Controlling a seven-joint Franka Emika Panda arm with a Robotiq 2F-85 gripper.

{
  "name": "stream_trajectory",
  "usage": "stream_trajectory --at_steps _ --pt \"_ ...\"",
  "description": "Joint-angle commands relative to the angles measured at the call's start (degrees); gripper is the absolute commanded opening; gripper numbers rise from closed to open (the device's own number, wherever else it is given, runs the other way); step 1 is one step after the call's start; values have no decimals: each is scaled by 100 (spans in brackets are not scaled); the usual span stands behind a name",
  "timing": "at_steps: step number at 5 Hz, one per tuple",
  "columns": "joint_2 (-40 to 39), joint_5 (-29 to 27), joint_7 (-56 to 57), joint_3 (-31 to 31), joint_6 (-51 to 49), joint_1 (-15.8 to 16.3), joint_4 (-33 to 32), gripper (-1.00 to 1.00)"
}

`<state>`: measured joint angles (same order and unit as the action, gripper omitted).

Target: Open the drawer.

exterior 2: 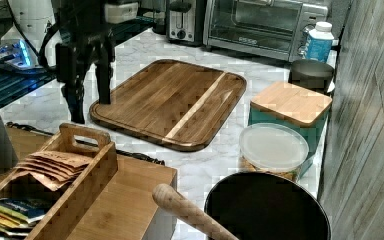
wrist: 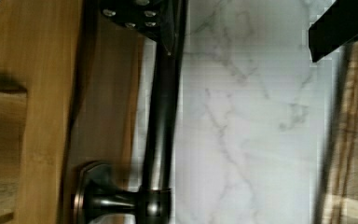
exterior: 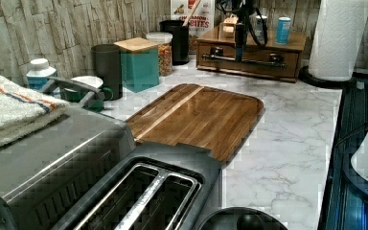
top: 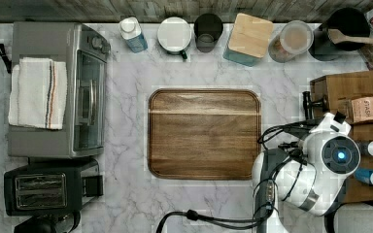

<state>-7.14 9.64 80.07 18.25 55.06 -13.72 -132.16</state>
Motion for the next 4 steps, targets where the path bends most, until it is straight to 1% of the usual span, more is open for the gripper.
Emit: stream_trajectory --at_steps 1,2,3,4 --pt "4 -293 -238 70 294 -170 207 100" --pt "-310 -466 7 60 774 -250 316 100" --pt "-672 -795 354 -3 799 -354 549 100" --pt "-612 -866 228 -26 912 -282 169 100"
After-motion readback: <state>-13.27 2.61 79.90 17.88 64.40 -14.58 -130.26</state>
